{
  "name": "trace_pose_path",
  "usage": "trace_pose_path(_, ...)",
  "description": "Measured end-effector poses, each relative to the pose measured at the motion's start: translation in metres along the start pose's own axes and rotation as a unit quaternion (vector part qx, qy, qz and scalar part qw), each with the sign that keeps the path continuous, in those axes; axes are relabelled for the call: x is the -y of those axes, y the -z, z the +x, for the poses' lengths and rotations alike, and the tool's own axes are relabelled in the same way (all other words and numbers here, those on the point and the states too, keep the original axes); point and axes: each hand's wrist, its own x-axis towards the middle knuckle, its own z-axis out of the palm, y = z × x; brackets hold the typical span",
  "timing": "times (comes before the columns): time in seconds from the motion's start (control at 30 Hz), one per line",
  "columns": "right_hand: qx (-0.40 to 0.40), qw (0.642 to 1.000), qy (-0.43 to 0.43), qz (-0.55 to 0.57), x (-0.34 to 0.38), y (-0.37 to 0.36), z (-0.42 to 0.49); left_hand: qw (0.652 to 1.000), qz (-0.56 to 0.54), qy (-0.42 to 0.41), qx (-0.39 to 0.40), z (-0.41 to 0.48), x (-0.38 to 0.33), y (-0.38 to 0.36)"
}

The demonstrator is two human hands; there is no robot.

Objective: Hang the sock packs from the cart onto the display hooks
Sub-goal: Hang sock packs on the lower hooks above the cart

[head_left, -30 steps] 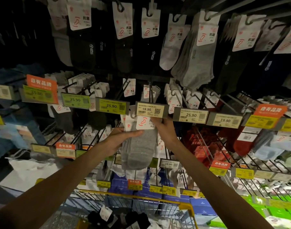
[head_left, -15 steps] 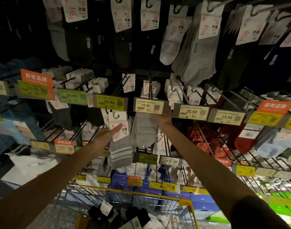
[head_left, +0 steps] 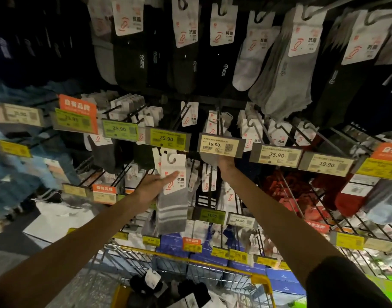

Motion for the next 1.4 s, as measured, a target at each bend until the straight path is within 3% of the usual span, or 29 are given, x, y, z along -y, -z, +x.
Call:
trace_pose_path(0.17,0.024,0.999,0.043,0.016,-0.047,0.003,-0.028,1.000,-0.006,0.011,0.021,-0.005,0.010,0.001)
trace_pose_path(0.3,0.130,0.988,0.081,-0.035,-0.081,-0.001,-0.071,0.998,0.013,0.015,0.054,-0.015,0.030,-0.007)
trace_pose_path(0.4,0.128,0.986,0.096,-0.053,-0.108,-0.003,-0.096,0.995,0.059,0.034,0.078,-0.029,0.055,-0.011)
trace_pose_path(0.7,0.172,0.981,-0.033,-0.079,-0.193,-0.024,-0.150,0.995,0.047,0.079,0.038,-0.094,0.145,-0.010)
trace_pose_path(0.83,0.140,0.985,-0.086,-0.053,-0.223,-0.035,-0.167,0.996,0.022,0.081,0.010,-0.100,0.183,0.007)
trace_pose_path(1.17,0.027,0.995,-0.100,0.011,-0.239,-0.073,-0.136,0.991,-0.017,0.131,0.016,-0.048,0.198,0.036)
trace_pose_path(1.4,0.025,0.983,-0.139,0.117,-0.238,-0.082,-0.093,0.992,-0.011,0.127,0.024,-0.003,0.195,0.034)
